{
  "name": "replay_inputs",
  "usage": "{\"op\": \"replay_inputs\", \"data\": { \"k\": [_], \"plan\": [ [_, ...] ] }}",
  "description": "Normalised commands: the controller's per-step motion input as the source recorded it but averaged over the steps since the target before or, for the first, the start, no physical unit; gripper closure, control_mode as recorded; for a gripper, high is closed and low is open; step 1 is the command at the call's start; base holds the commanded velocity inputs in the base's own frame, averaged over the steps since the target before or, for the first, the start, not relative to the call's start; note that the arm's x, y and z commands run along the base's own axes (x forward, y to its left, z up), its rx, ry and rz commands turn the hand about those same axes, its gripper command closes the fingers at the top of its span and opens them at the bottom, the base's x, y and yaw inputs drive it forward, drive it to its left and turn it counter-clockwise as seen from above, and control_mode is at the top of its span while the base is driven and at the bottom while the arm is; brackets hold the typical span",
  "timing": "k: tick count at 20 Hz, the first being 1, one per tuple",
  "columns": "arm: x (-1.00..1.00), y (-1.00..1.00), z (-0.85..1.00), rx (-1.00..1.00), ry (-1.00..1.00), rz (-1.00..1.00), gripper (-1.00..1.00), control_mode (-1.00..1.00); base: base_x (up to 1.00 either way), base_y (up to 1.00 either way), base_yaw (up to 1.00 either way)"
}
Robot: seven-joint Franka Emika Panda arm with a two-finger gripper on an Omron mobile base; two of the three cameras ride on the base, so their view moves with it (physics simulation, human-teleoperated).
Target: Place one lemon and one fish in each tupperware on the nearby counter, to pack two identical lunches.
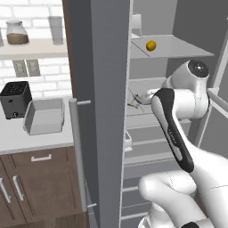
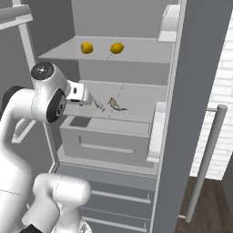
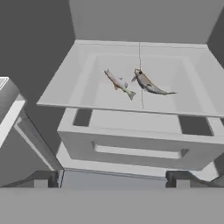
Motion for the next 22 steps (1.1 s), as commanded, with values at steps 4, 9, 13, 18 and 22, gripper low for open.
{"op": "replay_inputs", "data": {
  "k": [4, 9, 13, 18, 22],
  "plan": [
    [-0.04, 0.0, 0.64, 0.0, -0.35, 0.0, -1.0, -1.0, 0.0, 0.0, 0.0],
    [0.0, 0.0, 0.69, 0.0, -0.3, 0.0, -1.0, -1.0, 0.0, 0.0, 0.0],
    [0.21, 0.0, 0.58, -0.02, -0.26, 0.0, -1.0, -1.0, 0.0, 0.0, 0.0],
    [0.1, 0.0, 0.49, -0.01, -0.19, 0.0, -1.0, -1.0, 0.0, 0.0, 0.0],
    [0.25, 0.0, 0.59, 0.02, -0.04, 0.0, -1.0, -1.0, 0.0, 0.0, 0.0]
  ]
}}
